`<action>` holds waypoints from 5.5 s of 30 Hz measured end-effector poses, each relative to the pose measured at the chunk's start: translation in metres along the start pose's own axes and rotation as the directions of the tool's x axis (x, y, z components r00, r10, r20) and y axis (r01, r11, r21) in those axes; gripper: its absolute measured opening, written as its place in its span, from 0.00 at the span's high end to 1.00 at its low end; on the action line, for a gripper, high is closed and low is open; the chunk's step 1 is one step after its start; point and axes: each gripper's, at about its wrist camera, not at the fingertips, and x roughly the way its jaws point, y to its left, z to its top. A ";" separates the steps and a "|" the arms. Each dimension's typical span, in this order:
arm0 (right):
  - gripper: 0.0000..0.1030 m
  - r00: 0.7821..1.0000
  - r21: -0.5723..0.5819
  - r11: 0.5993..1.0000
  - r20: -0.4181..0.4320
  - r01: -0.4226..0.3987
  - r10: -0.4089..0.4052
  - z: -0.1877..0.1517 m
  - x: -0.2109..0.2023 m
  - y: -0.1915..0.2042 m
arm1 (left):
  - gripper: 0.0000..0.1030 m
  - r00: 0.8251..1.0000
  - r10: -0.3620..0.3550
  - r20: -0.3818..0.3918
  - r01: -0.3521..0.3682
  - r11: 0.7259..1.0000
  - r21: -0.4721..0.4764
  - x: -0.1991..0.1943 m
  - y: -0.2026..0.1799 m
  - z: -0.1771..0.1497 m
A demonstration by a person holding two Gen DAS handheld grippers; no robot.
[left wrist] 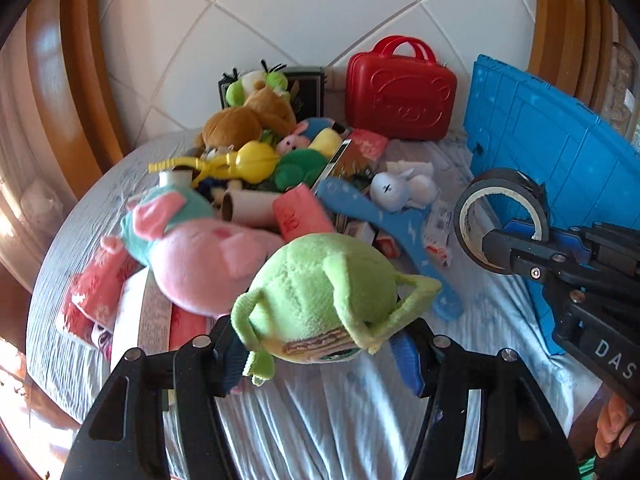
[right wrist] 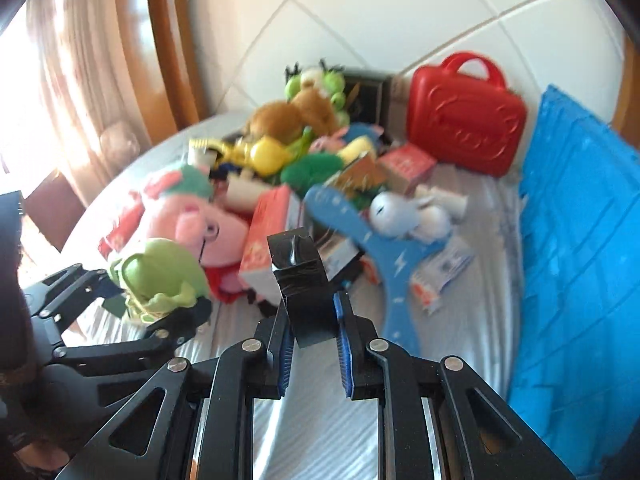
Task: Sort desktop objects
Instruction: 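Carry the green monster and tape roll over the blue crate, then open both grippers to drop the monster and tape roll into the crate, then move both empty grippers back to the heap, then grasp the white deodorant patch box with the left gripper while the right gripper grasps the pink pig plush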
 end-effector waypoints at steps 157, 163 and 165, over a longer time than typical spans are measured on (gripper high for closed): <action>0.00 0.967 -0.220 0.972 -0.255 -0.078 0.019 0.051 0.111 0.142 | 0.18 0.918 -0.016 -0.395 -0.111 0.949 -0.297 0.082 0.181 -0.048; 0.00 0.960 -0.248 0.963 -0.277 -0.105 0.034 0.053 0.131 0.159 | 0.18 0.928 0.000 -0.371 -0.123 0.944 -0.306 0.087 0.190 -0.047; 0.00 0.958 -0.254 0.961 -0.286 -0.112 0.036 0.056 0.140 0.165 | 0.18 0.927 -0.001 -0.375 -0.125 0.942 -0.311 0.089 0.195 -0.048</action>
